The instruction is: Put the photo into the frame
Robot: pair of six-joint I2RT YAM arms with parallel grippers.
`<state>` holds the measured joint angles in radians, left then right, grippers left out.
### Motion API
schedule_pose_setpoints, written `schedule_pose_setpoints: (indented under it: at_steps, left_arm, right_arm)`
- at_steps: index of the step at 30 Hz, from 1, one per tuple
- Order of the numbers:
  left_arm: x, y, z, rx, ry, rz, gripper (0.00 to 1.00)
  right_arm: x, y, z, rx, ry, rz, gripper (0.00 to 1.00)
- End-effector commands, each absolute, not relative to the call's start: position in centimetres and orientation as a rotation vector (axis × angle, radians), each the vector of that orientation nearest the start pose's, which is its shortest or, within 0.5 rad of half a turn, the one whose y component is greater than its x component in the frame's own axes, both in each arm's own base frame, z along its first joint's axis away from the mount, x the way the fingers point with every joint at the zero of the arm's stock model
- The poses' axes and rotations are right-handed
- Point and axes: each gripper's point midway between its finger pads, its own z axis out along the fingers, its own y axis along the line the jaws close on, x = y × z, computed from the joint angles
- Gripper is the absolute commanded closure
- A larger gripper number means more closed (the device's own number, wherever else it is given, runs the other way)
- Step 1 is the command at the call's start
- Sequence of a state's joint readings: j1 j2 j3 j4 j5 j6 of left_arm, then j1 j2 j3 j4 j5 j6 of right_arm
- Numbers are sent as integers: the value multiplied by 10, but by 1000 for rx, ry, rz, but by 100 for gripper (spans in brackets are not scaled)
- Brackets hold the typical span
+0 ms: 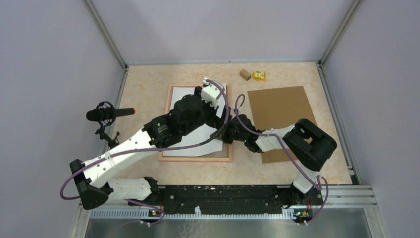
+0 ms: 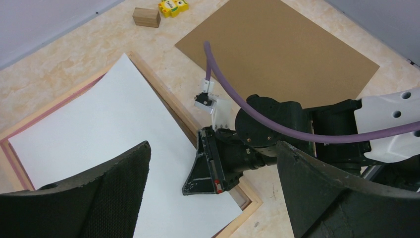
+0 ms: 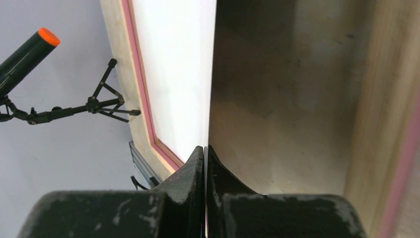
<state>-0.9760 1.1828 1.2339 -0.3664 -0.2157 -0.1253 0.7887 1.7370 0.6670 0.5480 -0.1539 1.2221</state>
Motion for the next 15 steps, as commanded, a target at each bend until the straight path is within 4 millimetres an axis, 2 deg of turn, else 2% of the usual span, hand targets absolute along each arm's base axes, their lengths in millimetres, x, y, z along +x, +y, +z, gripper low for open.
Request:
schedule_pose_setpoints:
  at_steps: [1, 6, 15]
  left_arm:
    - [245, -302, 322, 624, 1775, -572, 1]
    - [246, -299, 325, 616, 1770, -574, 1]
    - [247, -298, 326, 611, 1771, -581, 1]
  right_arm:
    - [285, 368, 79, 344, 2282, 1279, 100]
    - [283, 379, 79, 263, 2313, 1303, 100]
    - [291, 375, 75, 234, 2319, 1208, 100]
